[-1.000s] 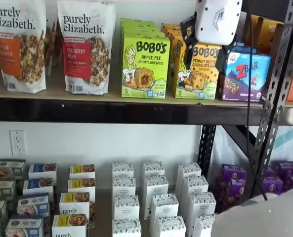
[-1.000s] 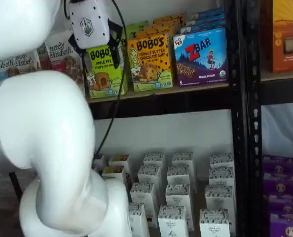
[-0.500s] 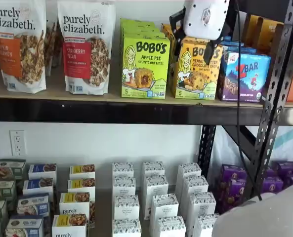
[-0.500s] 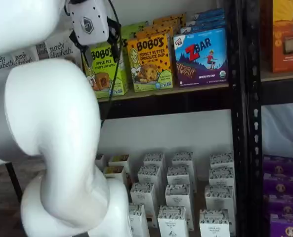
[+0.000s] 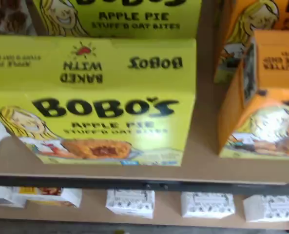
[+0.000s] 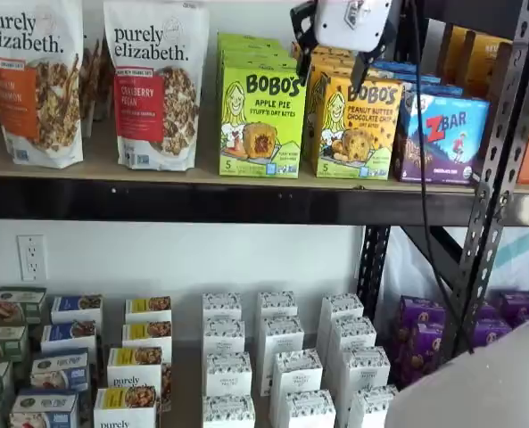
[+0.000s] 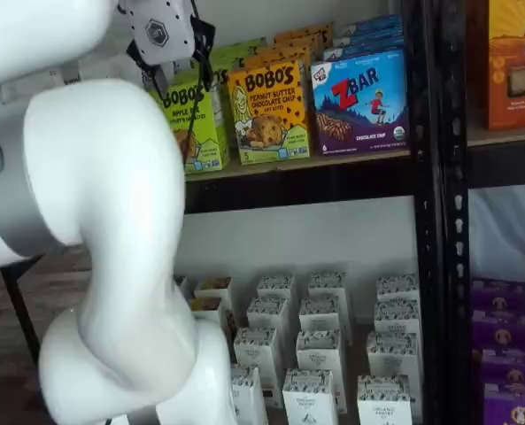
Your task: Pick the green box on the top shelf, the fourth from the left
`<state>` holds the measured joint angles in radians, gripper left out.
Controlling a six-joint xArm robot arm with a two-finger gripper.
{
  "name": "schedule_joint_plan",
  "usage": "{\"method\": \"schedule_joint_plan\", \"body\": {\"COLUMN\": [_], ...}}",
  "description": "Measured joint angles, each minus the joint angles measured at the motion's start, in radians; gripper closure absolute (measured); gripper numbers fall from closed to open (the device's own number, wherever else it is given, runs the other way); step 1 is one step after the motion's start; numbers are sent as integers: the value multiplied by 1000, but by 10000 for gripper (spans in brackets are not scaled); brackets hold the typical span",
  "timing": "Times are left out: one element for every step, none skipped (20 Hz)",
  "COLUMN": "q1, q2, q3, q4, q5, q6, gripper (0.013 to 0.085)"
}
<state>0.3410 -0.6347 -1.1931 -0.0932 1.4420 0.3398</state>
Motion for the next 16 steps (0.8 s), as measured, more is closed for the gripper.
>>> {"method": "schedule_joint_plan", "body": {"q1": [0, 1, 6, 9, 11, 11, 10, 9, 9, 9, 9, 8, 6, 5, 5, 3], "q2": [9, 19, 30, 41, 53, 69, 85, 97, 108, 121, 129, 138, 146, 154, 164, 171], "q3": [-7, -14, -21, -28, -37, -51, -64, -74, -82, -90, -95, -101, -107, -113, -121, -125], "q4": [6, 9, 6, 4, 3, 6, 11, 14, 14, 15, 15, 15, 20, 23, 25, 30], "q5": [-6, -11, -20, -26, -27, -21, -11, -5, -1, 2, 2, 0, 0, 1, 3, 2], "q6": [0, 1, 5, 8, 11, 11, 10, 10, 10, 10, 11, 10, 8, 7, 7, 4], "gripper": [130, 130, 130, 130, 130, 130, 130, 130, 130, 130, 130, 130, 130, 130, 130, 130]}}
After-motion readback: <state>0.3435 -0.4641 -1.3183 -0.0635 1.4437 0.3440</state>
